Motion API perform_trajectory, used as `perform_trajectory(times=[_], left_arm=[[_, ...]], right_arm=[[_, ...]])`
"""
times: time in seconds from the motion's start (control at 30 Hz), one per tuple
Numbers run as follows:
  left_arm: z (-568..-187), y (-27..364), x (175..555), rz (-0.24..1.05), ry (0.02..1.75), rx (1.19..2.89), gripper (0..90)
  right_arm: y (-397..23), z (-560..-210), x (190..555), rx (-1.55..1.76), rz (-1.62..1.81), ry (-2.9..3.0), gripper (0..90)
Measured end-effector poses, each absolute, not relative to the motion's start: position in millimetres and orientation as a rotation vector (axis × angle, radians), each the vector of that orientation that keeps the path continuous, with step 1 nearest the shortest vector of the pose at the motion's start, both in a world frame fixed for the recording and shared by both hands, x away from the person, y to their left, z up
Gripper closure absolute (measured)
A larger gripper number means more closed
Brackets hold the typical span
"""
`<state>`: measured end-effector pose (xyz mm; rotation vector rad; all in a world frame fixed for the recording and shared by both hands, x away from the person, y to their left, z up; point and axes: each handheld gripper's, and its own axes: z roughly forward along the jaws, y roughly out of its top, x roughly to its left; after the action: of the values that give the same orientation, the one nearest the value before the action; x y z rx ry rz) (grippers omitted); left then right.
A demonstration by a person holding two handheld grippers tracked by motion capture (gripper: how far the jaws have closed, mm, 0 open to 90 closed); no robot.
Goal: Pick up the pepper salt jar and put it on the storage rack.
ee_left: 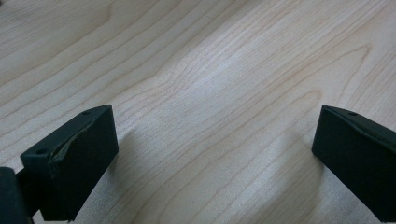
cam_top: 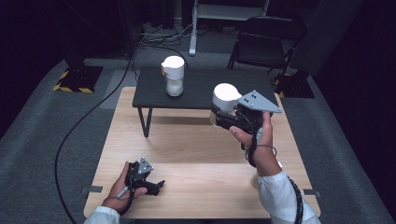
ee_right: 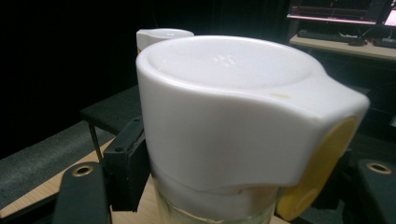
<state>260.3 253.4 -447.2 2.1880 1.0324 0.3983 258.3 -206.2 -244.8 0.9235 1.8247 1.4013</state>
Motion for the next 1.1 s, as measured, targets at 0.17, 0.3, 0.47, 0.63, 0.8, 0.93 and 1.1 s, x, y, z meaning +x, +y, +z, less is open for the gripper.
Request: perform_trajectory(times=[0.17, 0.3, 0.47, 0.63, 0.8, 0.93, 1.1], left_arm=[[-447.2, 253.3, 260.3, 0.399, 1.032, 2.188, 0.0], [-447.3, 253.4, 260.3, 0.399, 1.032, 2.188, 0.0], [-447.2, 253.3, 260.3, 0.399, 1.032, 2.188, 0.0], [-447.2, 253.4, 260.3, 0.399, 1.032, 2.188, 0.0], [-447.2, 253.4, 260.3, 0.399, 1.032, 2.189, 0.0], [-447.2, 253.4, 260.4, 0.399, 1.031, 2.189, 0.0], [-447.2, 253.3, 260.3, 0.400, 1.032, 2.189, 0.0]], right_arm=[[-203.8, -236.3, 259.6, 0.925, 1.399, 1.817, 29.5], [-201.8, -231.2, 263.8, 0.934, 1.395, 1.808, 29.5], [-196.9, -226.9, 272.3, 0.955, 1.376, 1.804, 29.5], [-194.8, -227.1, 283.4, 0.976, 1.381, 1.794, 29.5], [-191.2, -230.2, 294.0, 0.984, 1.373, 1.781, 29.5], [-189.3, -235.9, 301.2, 0.977, 1.378, 1.764, 29.5], [-186.7, -242.9, 310.9, 0.982, 1.387, 1.744, 29.5]])
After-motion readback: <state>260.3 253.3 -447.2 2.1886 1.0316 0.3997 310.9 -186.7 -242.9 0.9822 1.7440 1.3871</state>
